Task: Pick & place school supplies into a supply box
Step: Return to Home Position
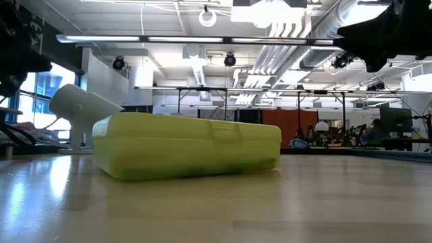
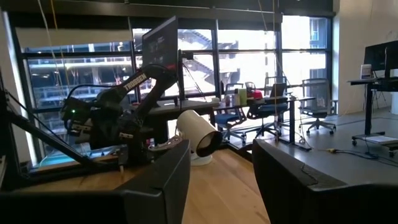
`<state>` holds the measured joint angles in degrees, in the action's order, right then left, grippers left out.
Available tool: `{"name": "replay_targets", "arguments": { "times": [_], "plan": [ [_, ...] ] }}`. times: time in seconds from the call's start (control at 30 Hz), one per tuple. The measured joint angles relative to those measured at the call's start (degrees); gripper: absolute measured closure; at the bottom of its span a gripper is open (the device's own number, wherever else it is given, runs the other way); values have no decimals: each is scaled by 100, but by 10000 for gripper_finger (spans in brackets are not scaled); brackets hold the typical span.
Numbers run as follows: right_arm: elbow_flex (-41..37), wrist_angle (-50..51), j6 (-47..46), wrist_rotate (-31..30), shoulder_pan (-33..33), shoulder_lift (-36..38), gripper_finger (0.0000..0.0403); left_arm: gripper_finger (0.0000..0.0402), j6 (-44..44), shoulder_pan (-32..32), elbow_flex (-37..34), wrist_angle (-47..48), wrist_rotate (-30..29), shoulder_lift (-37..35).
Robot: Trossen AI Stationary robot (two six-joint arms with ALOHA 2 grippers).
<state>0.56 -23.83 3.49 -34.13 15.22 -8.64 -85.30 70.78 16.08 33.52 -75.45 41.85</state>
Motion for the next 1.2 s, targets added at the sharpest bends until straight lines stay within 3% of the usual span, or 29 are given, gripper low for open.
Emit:
{"name": "replay_targets", "arguments": {
  "times": [0.3, 0.53, 0.63, 0.73, 0.93, 1.0, 1.2],
  "plan": [
    [0, 2, 0, 1, 0, 0, 251, 346, -3, 0, 3, -1, 1224, 0],
    [0, 3, 0, 2, 0, 0, 248, 346, 2, 3, 4, -154, 1321, -1],
    [0, 4, 0, 2, 0, 0, 245, 346, 828, 11, 4, -700, 918, -2],
    [0, 4, 0, 2, 0, 0, 246, 346, 2034, 11, 7, -1619, 870, -50],
    [0, 7, 0, 2, 0, 0, 248, 346, 4317, 9, 9, -3225, 1629, -164],
    [-2, 7, 0, 2, 0, 0, 246, 346, 4718, 9, 9, -3377, 1645, -177],
    [-2, 7, 0, 4, 0, 0, 248, 346, 4771, 9, 9, -3358, 1633, -205]
  ]
}}
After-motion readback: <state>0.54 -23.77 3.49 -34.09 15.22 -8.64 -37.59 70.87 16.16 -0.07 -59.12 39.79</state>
